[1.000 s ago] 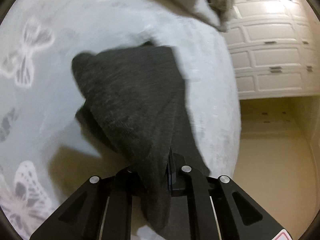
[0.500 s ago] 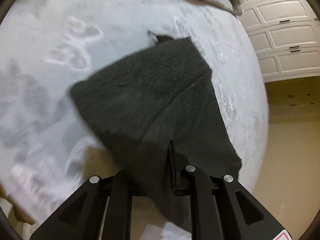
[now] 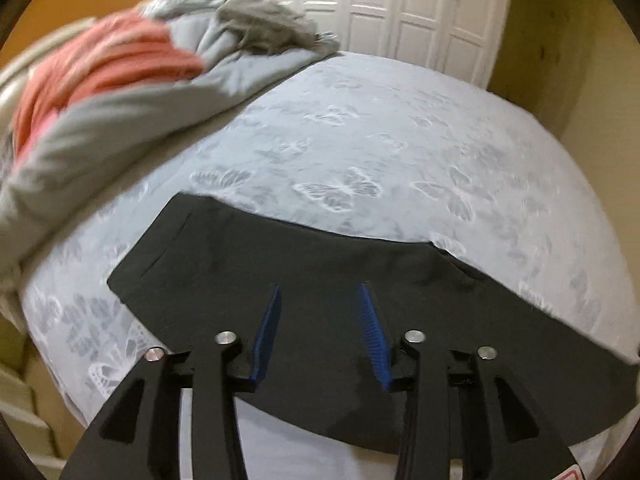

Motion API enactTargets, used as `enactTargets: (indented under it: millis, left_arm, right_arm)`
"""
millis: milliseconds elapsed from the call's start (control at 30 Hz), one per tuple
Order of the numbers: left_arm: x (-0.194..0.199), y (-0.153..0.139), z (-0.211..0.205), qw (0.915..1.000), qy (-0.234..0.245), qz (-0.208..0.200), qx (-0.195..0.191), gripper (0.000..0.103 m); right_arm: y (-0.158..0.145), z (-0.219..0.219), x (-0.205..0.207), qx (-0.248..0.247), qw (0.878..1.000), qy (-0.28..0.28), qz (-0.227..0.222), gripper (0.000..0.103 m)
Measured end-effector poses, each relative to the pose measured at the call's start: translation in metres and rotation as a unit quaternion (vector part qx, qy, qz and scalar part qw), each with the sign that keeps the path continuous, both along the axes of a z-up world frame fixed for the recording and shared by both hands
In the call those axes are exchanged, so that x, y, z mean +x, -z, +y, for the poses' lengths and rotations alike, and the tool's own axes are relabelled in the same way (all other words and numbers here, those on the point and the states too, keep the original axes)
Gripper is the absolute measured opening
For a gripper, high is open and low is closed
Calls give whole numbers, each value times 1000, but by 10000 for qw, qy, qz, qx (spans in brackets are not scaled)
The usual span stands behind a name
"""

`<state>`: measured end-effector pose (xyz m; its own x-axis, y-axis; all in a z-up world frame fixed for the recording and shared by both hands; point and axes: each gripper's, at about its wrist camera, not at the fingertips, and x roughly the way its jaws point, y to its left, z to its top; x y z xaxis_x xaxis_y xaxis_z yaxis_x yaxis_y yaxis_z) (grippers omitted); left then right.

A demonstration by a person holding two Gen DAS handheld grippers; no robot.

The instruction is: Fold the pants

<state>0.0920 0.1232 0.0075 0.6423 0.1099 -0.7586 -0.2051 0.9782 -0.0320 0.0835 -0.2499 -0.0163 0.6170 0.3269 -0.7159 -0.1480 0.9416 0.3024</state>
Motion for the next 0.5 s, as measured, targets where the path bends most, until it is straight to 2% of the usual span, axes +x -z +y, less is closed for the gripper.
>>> enactTargets:
  millis: [67, 167, 233, 267, 367, 433, 500]
  left_arm:
    - [-1, -2, -14, 9995, 103, -113, 267, 66]
    - [-1, -5, -19, 9956, 59, -374, 856, 66]
    - [-1, -7, -17, 9921, 83, -444, 1169, 66]
    - [-1, -6, -15, 9916, 107, -459, 1205, 66]
    - [1, -1, -13, 9936, 257, -329, 1050, 66]
    - [4, 7, -18, 9931, 426, -204, 1072, 66]
    - [5, 14, -25, 9902, 561, -135, 1274, 67]
  right_arm:
    - [10, 64, 23, -86, 9976, -672, 138, 14]
    - [27, 154, 58, -252, 9902, -1356, 239, 13]
    - [45, 205, 89, -321, 9835, -1705, 510, 12]
    - [57, 227, 104, -467, 9810, -1776, 623, 12]
    - [77, 264, 128, -1109, 9786, -1651, 526, 7]
    - [81, 268, 154, -1065, 9823, -1463, 477, 1]
    - [85, 268, 173, -774, 9866, -1229, 746, 0]
